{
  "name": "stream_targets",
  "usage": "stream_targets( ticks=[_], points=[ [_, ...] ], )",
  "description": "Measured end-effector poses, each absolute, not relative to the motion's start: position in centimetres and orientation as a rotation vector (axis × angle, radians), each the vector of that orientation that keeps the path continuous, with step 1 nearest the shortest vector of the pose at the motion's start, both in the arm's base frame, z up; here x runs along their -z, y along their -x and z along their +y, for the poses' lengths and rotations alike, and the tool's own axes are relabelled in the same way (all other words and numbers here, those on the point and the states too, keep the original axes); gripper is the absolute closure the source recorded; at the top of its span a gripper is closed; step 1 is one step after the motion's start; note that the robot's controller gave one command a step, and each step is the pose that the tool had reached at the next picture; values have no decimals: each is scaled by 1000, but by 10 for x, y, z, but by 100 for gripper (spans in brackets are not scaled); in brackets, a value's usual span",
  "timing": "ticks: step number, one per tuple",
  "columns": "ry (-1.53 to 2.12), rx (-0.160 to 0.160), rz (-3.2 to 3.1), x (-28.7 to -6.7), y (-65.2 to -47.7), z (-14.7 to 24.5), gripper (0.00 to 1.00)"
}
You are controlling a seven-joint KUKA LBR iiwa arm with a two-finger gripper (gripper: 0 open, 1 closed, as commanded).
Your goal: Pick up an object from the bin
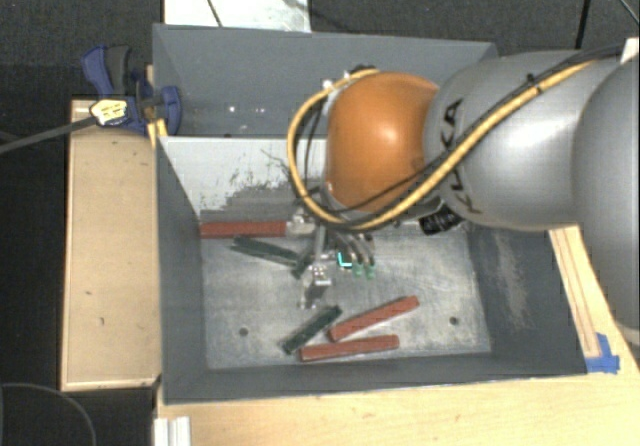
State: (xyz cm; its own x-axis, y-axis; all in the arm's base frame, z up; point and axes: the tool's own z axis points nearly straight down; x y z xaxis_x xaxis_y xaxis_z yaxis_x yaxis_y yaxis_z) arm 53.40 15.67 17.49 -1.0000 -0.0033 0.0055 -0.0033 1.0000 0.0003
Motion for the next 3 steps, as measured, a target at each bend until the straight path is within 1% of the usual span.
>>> stream_targets(
  ticks=[1, 2, 3],
  points=[
    [1, 2, -3144, -179, -536, 156, 0],
    [-120, 4, -3147, -151, -519, 144, 0],
    [-83, 11, -3154, -75, -494, 55, 100]
  ],
)
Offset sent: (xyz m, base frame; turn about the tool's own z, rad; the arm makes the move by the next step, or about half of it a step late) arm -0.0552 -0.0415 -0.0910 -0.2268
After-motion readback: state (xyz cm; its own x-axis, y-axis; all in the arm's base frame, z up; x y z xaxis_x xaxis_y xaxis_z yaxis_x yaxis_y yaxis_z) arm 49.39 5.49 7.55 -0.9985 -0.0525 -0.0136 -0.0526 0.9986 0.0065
